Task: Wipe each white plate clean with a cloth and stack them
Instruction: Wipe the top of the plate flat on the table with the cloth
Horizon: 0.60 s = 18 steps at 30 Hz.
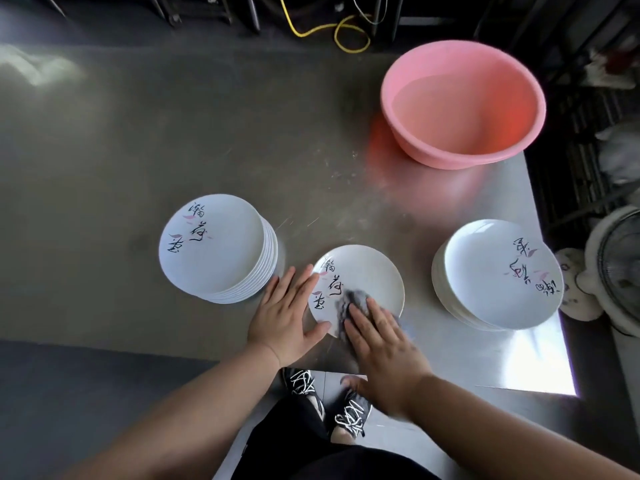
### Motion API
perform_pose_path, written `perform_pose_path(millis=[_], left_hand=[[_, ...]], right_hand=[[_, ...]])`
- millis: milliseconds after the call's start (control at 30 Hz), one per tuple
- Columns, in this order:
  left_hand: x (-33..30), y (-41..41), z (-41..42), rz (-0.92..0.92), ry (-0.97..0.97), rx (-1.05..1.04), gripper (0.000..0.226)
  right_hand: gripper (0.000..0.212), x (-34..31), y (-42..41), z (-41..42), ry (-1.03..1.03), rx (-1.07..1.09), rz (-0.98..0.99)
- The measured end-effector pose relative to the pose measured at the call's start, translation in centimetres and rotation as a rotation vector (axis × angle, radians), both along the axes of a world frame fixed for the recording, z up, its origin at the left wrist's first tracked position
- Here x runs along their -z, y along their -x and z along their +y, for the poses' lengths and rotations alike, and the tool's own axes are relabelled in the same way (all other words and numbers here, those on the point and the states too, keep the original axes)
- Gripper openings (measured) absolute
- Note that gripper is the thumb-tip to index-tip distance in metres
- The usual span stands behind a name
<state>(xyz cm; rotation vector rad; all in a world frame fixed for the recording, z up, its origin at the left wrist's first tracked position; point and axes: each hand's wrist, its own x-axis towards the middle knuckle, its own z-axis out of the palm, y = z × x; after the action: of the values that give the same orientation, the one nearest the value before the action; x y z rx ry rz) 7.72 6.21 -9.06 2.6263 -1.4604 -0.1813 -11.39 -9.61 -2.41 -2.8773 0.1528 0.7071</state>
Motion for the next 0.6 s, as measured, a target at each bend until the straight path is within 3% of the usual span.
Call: perform_pose_path(millis=[100, 267, 367, 467, 600], left_hand=[[0.1, 0.0, 0.0, 0.0, 0.005, -0.001, 0.094], [0.0, 0.0, 0.0, -0.002, -0.004, 0.002, 0.093], [0.0, 0.0, 0.1, 0.005, -0.004, 0.005, 0.094], [-0.2, 0.0, 0.0, 0.012, -0.012, 0.004, 0.093], [-0.2, 0.1, -0.1, 0.0, 0.002, -0.001, 0.091]], right_hand=[[0.094, 0.0, -0.5, -1.3, 0.039, -0.01, -0.005], [0.096, 0.7, -3.5, -4.4, 0.114, 0.244, 0.046], [0.104, 0.5, -1.3, -2.0, 0.069, 0.176, 0.086], [0.098, -0.3, 1.6, -0.3, 0.018, 0.1, 0.039], [0.098, -0.8, 0.3, -2.9, 0.049, 0.214, -0.037]])
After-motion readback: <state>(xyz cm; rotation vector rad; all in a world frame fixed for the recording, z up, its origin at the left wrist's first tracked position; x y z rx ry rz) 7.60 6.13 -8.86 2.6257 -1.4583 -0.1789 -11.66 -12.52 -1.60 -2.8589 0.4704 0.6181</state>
